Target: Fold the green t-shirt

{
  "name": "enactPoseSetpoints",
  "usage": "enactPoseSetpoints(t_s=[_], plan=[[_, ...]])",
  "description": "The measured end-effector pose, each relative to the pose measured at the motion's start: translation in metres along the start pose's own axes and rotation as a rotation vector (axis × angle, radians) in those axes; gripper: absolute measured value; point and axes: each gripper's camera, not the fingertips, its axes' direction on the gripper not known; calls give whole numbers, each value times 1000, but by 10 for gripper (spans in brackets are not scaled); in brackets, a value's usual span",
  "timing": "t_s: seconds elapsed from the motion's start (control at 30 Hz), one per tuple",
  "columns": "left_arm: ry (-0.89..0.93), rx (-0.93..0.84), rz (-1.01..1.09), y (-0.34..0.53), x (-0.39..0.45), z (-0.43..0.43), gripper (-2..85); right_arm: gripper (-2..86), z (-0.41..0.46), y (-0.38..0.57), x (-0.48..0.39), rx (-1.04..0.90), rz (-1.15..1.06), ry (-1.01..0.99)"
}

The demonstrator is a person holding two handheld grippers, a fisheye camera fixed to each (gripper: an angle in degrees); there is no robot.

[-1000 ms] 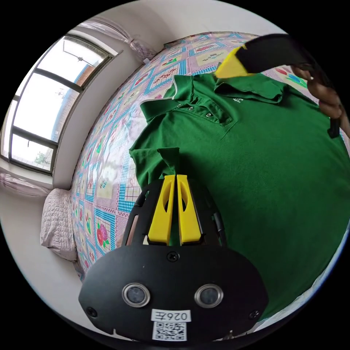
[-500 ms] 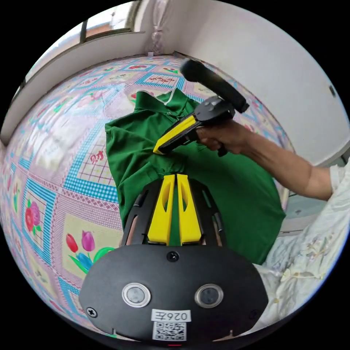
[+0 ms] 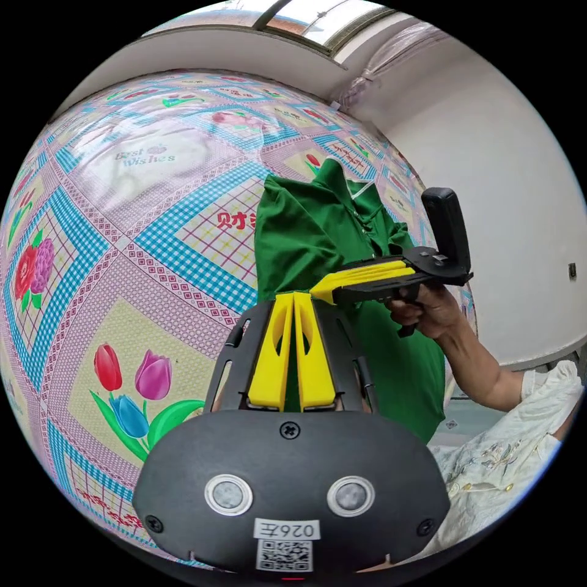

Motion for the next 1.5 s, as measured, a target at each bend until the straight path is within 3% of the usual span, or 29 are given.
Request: enactPoseSetpoints(t_s=[0.13, 0.37, 0.5, 0.9, 1.13, 1.27, 1.5], plan=[[-119, -123, 108, 13, 2, -1, -7, -9, -7, 43, -9, -61, -37, 22], [-102, -60, 248, 14, 20, -19, -7, -10, -47, 61, 4, 121, 59, 73], [-127, -217, 274, 7, 12, 10, -7, -10, -38, 50, 11, 46, 90, 229], [-10, -97, 209, 21, -21, -17, -8, -11, -78, 114, -49, 253, 70, 342], [102, 50, 111, 62, -37, -56, -10, -9, -148, 258, -104, 611, 191, 314], [84, 88, 49, 99, -37, -68, -10, -9, -168, 335, -114, 591, 369, 388], [70, 76, 64, 114, -15, -67, -10, -9, -197, 379, -148, 586, 408, 516]])
